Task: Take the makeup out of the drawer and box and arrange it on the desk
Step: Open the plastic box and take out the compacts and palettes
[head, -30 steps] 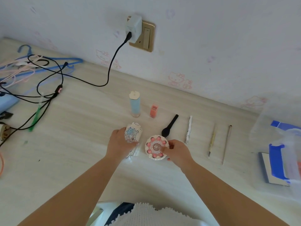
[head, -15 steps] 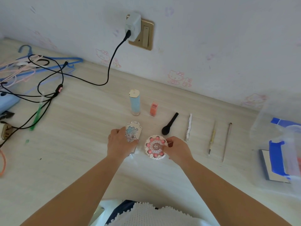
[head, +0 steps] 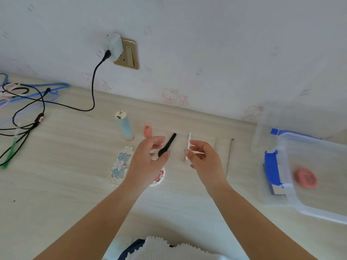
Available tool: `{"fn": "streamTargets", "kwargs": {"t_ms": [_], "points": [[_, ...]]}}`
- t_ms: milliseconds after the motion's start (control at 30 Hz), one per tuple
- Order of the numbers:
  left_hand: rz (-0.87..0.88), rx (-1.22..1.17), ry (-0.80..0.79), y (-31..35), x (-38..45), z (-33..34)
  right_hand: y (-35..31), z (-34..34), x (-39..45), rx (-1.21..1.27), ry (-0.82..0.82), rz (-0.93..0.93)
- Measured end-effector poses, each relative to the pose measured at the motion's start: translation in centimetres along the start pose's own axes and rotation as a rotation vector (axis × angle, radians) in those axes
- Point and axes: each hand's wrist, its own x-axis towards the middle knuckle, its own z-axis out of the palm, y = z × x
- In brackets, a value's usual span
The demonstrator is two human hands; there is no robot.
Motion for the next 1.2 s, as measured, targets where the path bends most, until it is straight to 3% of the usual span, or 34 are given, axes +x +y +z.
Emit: {"fn": "streamTargets", "kwargs": {"t_ms": [233, 467, 600, 700, 800, 1000, 1067, 1200], "points": [[0.219, -0.015, -0.075, 7.7, -1.6, 8.2, -1.6, -10.9, -3.1, 0.077, 0.100, -0.116], [0.234, -0.121, -0.220, 13.6, -4.6, 20.0, -0.7, -27.4, -4.4, 0.103, 0.316, -0.116], [0.209, -0.114, -0.330, 15.3, -5.1, 25.8, 0.7, -34.0, -2.6, -0.007, 0.291, -0.040], [0.086, 0.009, -0.408, 15.6, -4.5, 29.9, 2.4, -37.2, -1.0, -0.131, 0.242, 0.039], [-0.153, 0.021, -0.452, 15.5, -3.6, 32.7, 4.3, -38.3, 0.7, -0.314, 0.148, 0.120], [-0.415, 0.346, -0.451, 13.0, -2.4, 36.2, 6.8, -38.3, 3.5, -1.216, -0.232, 0.161], [-0.512, 0.410, -0.451, 12.3, -2.2, 36.8, 7.4, -37.9, 4.1, -1.328, -0.312, 0.254], [-0.558, 0.538, -0.428, 12.0, -1.1, 37.8, 8.2, -37.5, 5.2, -1.291, -0.271, 0.298]]}}
